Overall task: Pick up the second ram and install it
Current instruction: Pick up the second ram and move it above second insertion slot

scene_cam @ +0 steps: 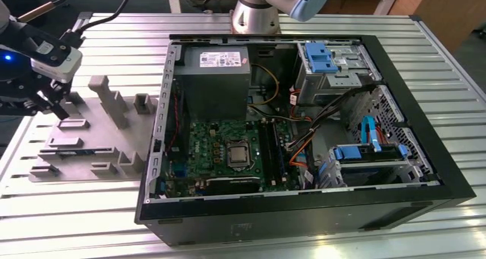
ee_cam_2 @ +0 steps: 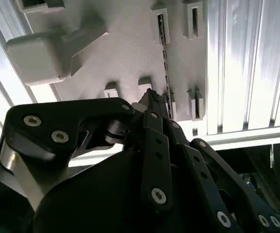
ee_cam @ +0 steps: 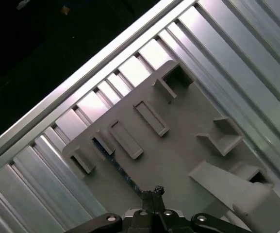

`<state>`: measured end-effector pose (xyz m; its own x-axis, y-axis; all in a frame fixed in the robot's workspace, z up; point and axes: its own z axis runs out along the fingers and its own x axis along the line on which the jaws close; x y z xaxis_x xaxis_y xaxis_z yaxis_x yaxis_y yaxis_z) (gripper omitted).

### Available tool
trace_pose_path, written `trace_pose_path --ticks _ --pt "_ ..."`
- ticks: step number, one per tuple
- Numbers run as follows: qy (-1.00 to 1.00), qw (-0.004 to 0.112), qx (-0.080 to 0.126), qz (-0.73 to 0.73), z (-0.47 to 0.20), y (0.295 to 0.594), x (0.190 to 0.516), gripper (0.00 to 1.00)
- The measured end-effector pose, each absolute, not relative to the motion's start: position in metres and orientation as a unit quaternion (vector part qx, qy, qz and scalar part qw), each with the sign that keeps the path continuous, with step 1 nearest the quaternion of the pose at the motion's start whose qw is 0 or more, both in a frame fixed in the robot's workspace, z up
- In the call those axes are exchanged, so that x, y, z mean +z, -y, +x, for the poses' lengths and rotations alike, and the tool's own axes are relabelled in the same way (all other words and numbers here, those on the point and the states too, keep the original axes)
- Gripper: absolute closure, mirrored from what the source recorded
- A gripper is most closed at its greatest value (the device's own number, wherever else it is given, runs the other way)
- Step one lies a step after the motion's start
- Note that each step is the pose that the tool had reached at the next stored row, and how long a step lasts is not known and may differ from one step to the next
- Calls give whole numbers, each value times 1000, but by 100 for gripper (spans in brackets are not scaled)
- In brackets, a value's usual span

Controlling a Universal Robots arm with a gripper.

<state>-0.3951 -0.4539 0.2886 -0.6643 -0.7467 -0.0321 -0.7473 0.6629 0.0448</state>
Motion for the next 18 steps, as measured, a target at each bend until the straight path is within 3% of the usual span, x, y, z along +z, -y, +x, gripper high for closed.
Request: trace_pose_path --ticks 18 --pt "-833 1 28 -553 -395 454 280 89"
